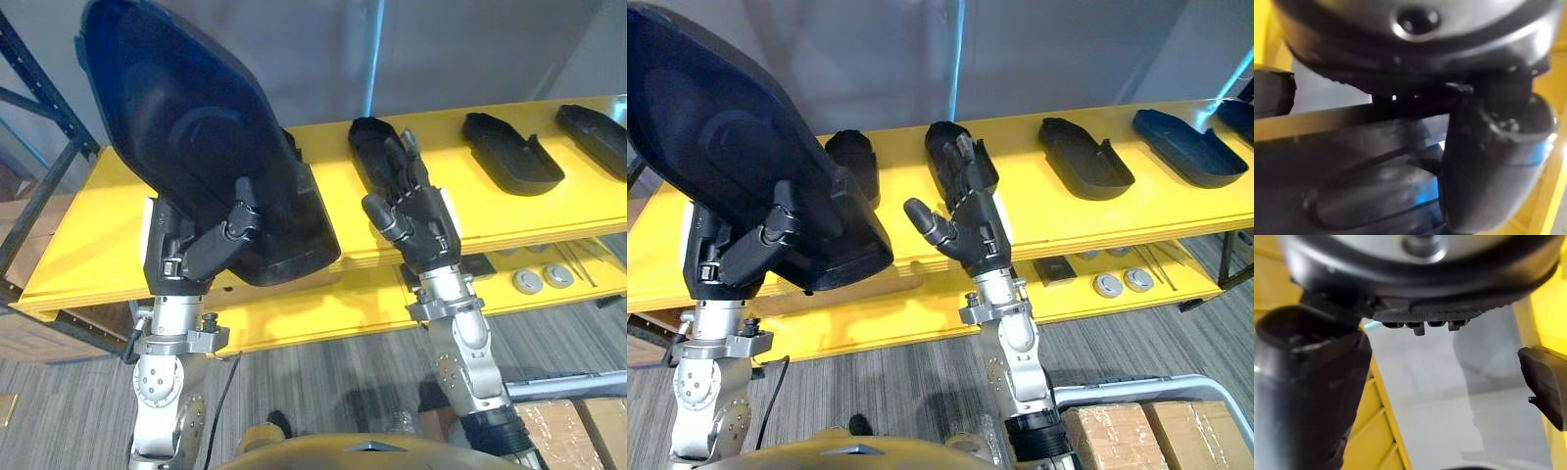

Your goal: Walk over and take three plastic housings, then place them on the shelf

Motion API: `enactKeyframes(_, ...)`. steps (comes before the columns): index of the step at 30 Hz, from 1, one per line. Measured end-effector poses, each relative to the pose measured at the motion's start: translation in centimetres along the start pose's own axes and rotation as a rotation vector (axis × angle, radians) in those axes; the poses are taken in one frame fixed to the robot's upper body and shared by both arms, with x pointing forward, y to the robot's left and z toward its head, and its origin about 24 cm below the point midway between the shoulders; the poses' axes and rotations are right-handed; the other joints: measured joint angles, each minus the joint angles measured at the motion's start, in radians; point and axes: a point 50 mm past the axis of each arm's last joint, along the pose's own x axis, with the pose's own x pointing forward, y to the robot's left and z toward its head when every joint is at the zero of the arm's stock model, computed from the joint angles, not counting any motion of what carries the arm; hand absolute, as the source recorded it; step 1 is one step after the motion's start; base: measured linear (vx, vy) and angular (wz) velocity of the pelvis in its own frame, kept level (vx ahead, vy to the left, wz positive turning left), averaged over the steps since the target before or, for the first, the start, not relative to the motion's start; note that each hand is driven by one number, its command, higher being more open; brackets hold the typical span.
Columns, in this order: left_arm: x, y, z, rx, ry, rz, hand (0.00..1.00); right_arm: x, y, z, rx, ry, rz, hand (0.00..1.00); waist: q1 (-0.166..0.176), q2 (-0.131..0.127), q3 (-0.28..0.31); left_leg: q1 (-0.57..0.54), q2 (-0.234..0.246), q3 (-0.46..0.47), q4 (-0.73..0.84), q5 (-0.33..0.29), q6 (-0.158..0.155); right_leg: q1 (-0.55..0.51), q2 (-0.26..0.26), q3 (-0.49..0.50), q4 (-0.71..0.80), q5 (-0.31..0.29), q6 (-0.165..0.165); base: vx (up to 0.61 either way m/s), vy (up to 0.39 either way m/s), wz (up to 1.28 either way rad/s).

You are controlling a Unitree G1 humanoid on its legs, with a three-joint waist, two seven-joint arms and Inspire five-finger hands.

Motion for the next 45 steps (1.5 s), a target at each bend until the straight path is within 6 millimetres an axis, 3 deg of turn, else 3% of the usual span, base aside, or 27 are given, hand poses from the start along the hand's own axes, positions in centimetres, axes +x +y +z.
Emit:
enactKeyframes(2, -0.1, -0.1, -0.6, -0.013, 0.021, 0.031, 0.0, -0.1, 0.4, -0.4, 0.001, 0.018, 0.012, 1.0, -0.001, 0.01, 0.02, -0.055, 0.019, -0.065, 0.118, -0.006, -0.009, -0.004, 0.0, 0.007, 0.02, -0.002, -0.007, -0.02, 0.039, -0.1)
enactKeyframes(4, -0.3, -0.2, -1.2, -0.027, 0.047, 0.046, 0.0, -0.2, 0.2, -0.7, 0.001, 0.032, 0.005, 1.0, -0.001, 0.022, 0.027, -0.047, 0.015, -0.106, 0.092, 0.0, -0.006, -0.006, -0.01, 0.016, 0.031, -0.004, -0.009, -0.02, 0.063, 0.0)
enactKeyframes(6, -0.4, -0.3, -1.3, -0.014, 0.049, 0.038, 0.0, -0.1, 0.0, -0.5, -0.008, 0.026, 0.003, 1.0, 0.0, 0.002, 0.041, -0.037, -0.013, -0.143, 0.023, 0.01, 0.019, -0.032, -0.045, 0.02, 0.048, 0.006, 0.001, 0.0, 0.09, -0.06)
enactKeyframes(8, -0.4, -0.5, -1.5, 0.002, 0.06, 0.019, 0.0, 0.0, -0.2, -0.4, -0.013, 0.017, -0.013, 1.0, -0.007, 0.003, 0.042, -0.028, 0.03, -0.189, 0.043, -0.003, 0.016, -0.042, -0.072, 0.039, 0.074, 0.012, 0.01, -0.01, 0.13, -0.23)
enactKeyframes(10, -0.5, -0.8, -1.7, -0.006, 0.069, 0.01, 0.0, 0.6, -0.4, 0.0, -0.015, -0.009, -0.019, 1.0, -0.006, 0.021, 0.036, -0.01, 0.064, -0.246, 0.036, 0.001, 0.009, -0.067, -0.087, 0.085, 0.077, 0.024, 0.036, -0.01, 0.258, -0.47)
enactKeyframes(11, -0.5, -0.8, -1.8, -0.004, 0.074, 0.008, 0.0, 1.0, -0.4, 0.2, -0.018, -0.022, -0.017, 1.0, -0.007, 0.035, 0.035, 0.006, 0.07, -0.266, 0.025, -0.01, -0.017, -0.078, -0.098, 0.109, 0.08, 0.027, 0.054, -0.01, 0.466, -0.54)
enactKeyframes(12, -0.4, -0.9, -2.2, 0.018, 0.086, -0.003, 0.0, 1.2, -0.5, 0.4, -0.011, -0.034, -0.023, 1.0, -0.01, 0.052, 0.027, 0.035, 0.048, -0.25, 0.005, -0.074, -0.088, -0.089, -0.121, 0.139, 0.087, 0.033, 0.082, -0.01, 0.487, -0.41)
enactKeyframes(13, -0.2, -0.8, -2.4, 0.036, 0.093, -0.018, 0.0, 1.1, -0.5, 0.3, 0.009, -0.037, -0.036, 1.0, -0.016, 0.03, 0.034, 0.04, 0.022, -0.235, 0.012, -0.1, -0.11, -0.086, -0.152, 0.146, 0.087, 0.042, 0.098, -0.04, 0.464, -0.23)
enactKeyframes(14, 0.0, -0.6, -2.7, 0.052, 0.105, -0.041, 0.0, 1.0, -0.4, 0.1, 0.037, -0.037, -0.057, 1.0, -0.017, -0.008, 0.043, 0.033, -0.027, -0.226, 0.046, -0.123, -0.085, -0.081, -0.202, 0.156, 0.08, 0.06, 0.098, -0.04, 0.326, 0.01)
enactKeyframes(15, 0.1, -0.4, -3.0, 0.063, 0.122, -0.057, 0.0, 0.9, -0.3, -0.2, 0.044, -0.034, -0.068, 1.0, -0.018, -0.016, 0.046, 0.017, -0.042, -0.227, 0.089, -0.149, -0.07, -0.073, -0.219, 0.15, 0.069, 0.097, 0.097, -0.11, 0.458, -0.01)
enactKeyframes(17, 0.3, -0.3, -3.6, 0.079, 0.165, -0.085, 0.0, 0.8, -0.2, -1.0, 0.057, -0.009, -0.093, 1.0, -0.005, -0.008, 0.049, 0.003, -0.045, -0.22, 0.133, -0.186, -0.04, -0.073, -0.222, 0.125, 0.066, 0.187, 0.053, -0.12, 0.412, -0.05)
enactKeyframes(18, 0.4, -0.2, -3.7, 0.089, 0.176, -0.103, 0.0, 0.7, 0.1, -1.5, 0.072, 0.01, -0.102, 1.0, -0.003, -0.004, 0.045, 0.005, -0.051, -0.209, 0.119, -0.189, -0.008, -0.084, -0.217, 0.094, 0.06, 0.247, -0.019, -0.07, 0.311, 0.03)
enactKeyframes(19, 0.7, -0.2, -3.5, 0.099, 0.166, -0.12, 0.0, 0.8, 0.6, -1.7, 0.078, 0.013, -0.104, 1.0, -0.005, 0.008, 0.049, -0.001, -0.051, -0.226, 0.094, -0.175, 0.013, -0.1, -0.18, 0.105, 0.105, 0.196, -0.022, -0.04, 0.251, 0.2)
enactKeyframes(20, 1.0, -0.1, -3.5, 0.106, 0.161, -0.13, 0.0, 0.8, 0.8, -1.7, 0.071, 0.013, -0.105, 1.0, -0.01, 0.004, 0.047, -0.001, -0.055, -0.235, 0.078, -0.164, 0.024, -0.102, -0.151, 0.108, 0.131, 0.151, -0.02, 0.02, 0.152, 0.4)
enactKeyframes(22, 2.3, -0.4, -2.9, 0.113, 0.112, -0.158, 0.0, 0.9, 1.0, -1.4, 0.008, -0.002, -0.11, 1.0, -0.007, -0.011, 0.035, -0.008, -0.091, -0.265, -0.002, -0.1, 0.035, -0.1, -0.044, 0.099, 0.147, 0.014, -0.031, 0.03, 0.102, 0.53)
enactKeyframes(23, 2.6, -0.6, -2.8, 0.108, 0.098, -0.158, 0.0, 1.0, 1.0, -1.1, -0.008, -0.012, -0.108, 1.0, -0.007, -0.021, 0.029, -0.011, -0.103, -0.271, -0.018, -0.085, 0.035, -0.094, -0.036, 0.087, 0.126, 0.004, -0.038, 0.04, 0.09, 0.5)
enactKeyframes(25, 3.2, -0.9, -2.3, 0.096, 0.062, -0.144, 0.0, 1.2, 0.9, -0.3, -0.024, -0.053, -0.11, 1.0, -0.012, -0.013, 0.029, -0.033, -0.143, -0.301, -0.052, -0.048, 0.044, -0.063, -0.037, 0.094, 0.029, 0.01, -0.034, 0.06, 0.068, 0.56)
enactKeyframes(29, 2.8, -0.8, -1.8, 0.081, 0.043, -0.059, 0.0, 1.4, 0.6, 0.8, -0.044, -0.095, -0.104, 1.0, -0.001, -0.01, 0.028, -0.011, -0.152, -0.32, -0.108, -0.015, 0.035, -0.029, -0.031, 0.083, -0.018, 0.035, -0.007, 0.02, -0.013, 0.26)
enactKeyframes(34, 1.5, 0.5, -1.0, 0.104, 0.039, 0.07, 0.0, 1.8, 1.2, 3.9, -0.075, -0.218, -0.007, 1.0, -0.002, 0.001, 0.021, 0.01, -0.13, -0.334, -0.16, 0.019, 0.013, -0.026, -0.005, 0.082, -0.016, 0.029, -0.014, -0.04, -0.078, 0.05)
enactKeyframes(38, 1.3, 1.4, -0.9, 0.235, 0.052, 0.102, 0.0, 1.3, 0.6, 4.2, -0.094, -0.216, -0.013, 1.0, -0.003, 0.009, 0.024, -0.013, -0.106, -0.355, -0.101, 0.009, -0.002, -0.02, 0.013, 0.061, 0.034, -0.005, -0.018, -0.1, -0.073, 0.19)
enactKeyframes(41, 1.6, 3.2, -0.4, 0.342, 0.043, 0.122, 0.0, 0.8, 0.0, 4.1, -0.123, -0.194, -0.025, 1.0, -0.007, 0.019, 0.02, 0.021, -0.1, -0.33, -0.175, 0.033, 0.006, -0.019, 0.01, 0.055, 0.057, -0.025, -0.018, -0.12, -0.054, 0.14)
enactKeyframes(45, 3.8, 6.8, -0.2, 0.481, 0.067, 0.148, 0.0, 0.1, -1.2, 4.5, -0.178, -0.166, -0.087, 1.0, -0.008, 0.049, 0.005, 0.073, -0.086, -0.232, -0.286, 0.103, 0.003, -0.046, 0.004, 0.077, 0.073, -0.028, -0.013, -0.06, -0.006, -0.07)
